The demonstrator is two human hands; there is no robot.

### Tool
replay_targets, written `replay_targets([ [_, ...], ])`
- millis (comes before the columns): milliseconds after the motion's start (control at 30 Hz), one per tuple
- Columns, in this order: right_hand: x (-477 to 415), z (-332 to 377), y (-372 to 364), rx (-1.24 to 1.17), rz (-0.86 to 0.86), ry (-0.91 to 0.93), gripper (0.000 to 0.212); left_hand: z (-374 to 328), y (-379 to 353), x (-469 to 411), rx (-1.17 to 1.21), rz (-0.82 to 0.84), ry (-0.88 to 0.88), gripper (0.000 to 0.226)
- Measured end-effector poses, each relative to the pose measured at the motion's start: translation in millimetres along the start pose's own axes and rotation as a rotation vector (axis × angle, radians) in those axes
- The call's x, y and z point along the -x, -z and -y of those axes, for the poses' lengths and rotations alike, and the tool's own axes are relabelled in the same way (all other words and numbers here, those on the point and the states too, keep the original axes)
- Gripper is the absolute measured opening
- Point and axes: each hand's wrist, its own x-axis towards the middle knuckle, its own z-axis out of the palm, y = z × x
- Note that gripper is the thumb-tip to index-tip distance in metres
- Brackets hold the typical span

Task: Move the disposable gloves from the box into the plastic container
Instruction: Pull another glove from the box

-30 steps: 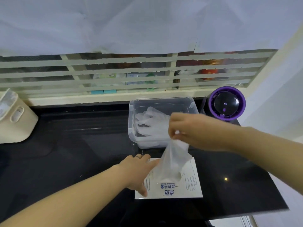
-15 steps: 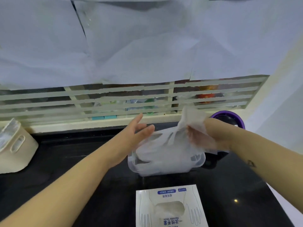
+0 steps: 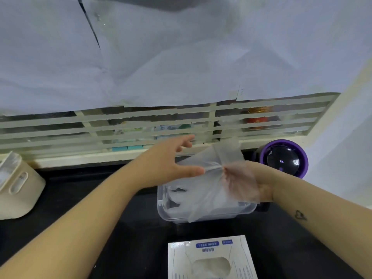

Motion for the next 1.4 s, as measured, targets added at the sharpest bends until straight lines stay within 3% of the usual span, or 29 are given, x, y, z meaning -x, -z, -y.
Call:
replay_targets([
  [133, 7, -3, -9, 0.063, -0.027, 0.013, 0.016, 11, -21, -28, 0.037, -0.021, 0.044, 0.005],
  [267, 11, 1, 0, 0.233, -0.195, 0.114, 0.046, 10, -19, -49, -0.032, 0.024, 0.069, 0.008],
  [400, 17, 20, 7, 0.424, -0.264, 0.387, 0.080, 5, -6, -75, -0.114, 0.142, 0.082, 0.010],
  [500, 18, 22, 1, 0.843, -0.264, 0.471, 0.101, 0, 1, -93, -0.130, 0.246, 0.070, 0.009],
  [567, 8, 19, 0, 1.063, -0.373, 0.509, 0.095, -3, 1, -103, -0.147, 0.300, 0.054, 0.012],
  [667, -11, 16, 3, 1.091, -0.541, 0.518, 0.061, -1, -6, -117, -0.239, 0.247, 0.064, 0.015],
  [733, -20, 14, 3, 1.082, -0.573, 0.456, 0.042, 2, -14, -116, -0.373, -0.007, 0.047, 0.024],
  [800, -31, 13, 3, 1.091, -0.567, 0.420, 0.030, 7, -27, -105, -0.476, -0.368, -0.189, 0.023],
  [833, -36, 12, 2, 1.107, -0.562, 0.403, 0.026, 8, -36, -96, -0.495, -0.424, -0.325, 0.021],
  [900, -46, 11, 1, 1.193, -0.552, 0.362, 0.019, 14, -58, -80, -0.583, -0.221, -0.446, 0.025],
  [967, -54, 9, 1, 1.263, -0.543, 0.316, 0.018, 26, -83, -69, -0.689, 0.093, -0.321, 0.032],
  [1033, -60, 7, 0, 1.300, -0.539, 0.272, 0.031, 40, -97, -66, -0.752, 0.277, -0.179, 0.040],
  [1200, -64, -2, -1, 1.595, -0.557, 0.289, 0.059, 60, -109, -75, -0.760, 0.428, -0.102, 0.043],
  [1300, -59, -6, -3, 1.902, -0.737, 0.621, 0.055, 64, -113, -81, -0.733, 0.487, -0.104, 0.043],
  [1367, -59, -7, -9, 1.994, -0.671, 0.855, 0.048, 65, -117, -84, -0.739, 0.508, -0.110, 0.041],
  [1400, -62, -9, -11, 2.027, -0.541, 0.841, 0.044, 66, -120, -85, -0.726, 0.513, -0.110, 0.041],
])
